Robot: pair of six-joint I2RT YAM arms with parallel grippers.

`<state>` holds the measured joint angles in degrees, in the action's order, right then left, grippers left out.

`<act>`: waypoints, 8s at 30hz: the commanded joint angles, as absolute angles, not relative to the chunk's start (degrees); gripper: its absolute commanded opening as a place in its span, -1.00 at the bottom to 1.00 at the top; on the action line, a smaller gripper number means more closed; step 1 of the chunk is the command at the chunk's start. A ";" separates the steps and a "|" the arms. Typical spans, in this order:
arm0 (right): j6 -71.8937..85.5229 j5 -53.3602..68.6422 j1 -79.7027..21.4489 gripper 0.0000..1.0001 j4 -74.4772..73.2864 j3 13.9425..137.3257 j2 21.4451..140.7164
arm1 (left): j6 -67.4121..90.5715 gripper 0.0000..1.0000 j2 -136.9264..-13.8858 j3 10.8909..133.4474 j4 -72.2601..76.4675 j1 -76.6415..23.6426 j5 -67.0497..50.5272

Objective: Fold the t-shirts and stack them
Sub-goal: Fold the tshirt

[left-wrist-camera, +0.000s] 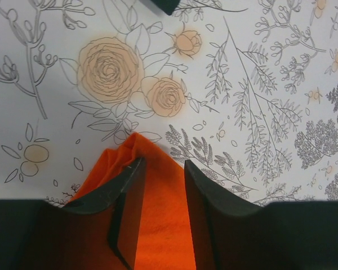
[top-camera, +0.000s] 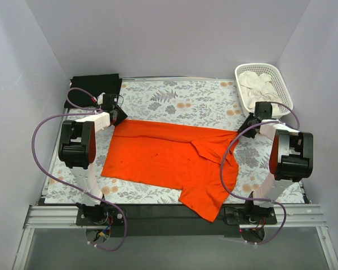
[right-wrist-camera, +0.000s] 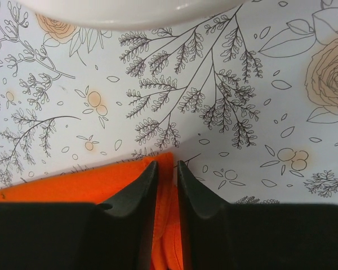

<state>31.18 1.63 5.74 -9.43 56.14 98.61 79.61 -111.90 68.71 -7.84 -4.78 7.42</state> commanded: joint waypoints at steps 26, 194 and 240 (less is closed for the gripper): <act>4.92 -14.49 -38.12 -0.54 -22.32 59.32 85.15 | 69.26 0.31 -75.60 57.24 -27.59 -10.02 10.55; 14.67 -2.63 -3.77 0.04 -26.43 64.27 85.10 | 78.66 0.43 -80.90 61.47 -32.75 -3.16 16.08; 17.84 2.55 -6.50 0.02 -38.06 38.41 68.11 | 96.77 -0.53 -71.54 30.41 -37.53 -4.92 13.71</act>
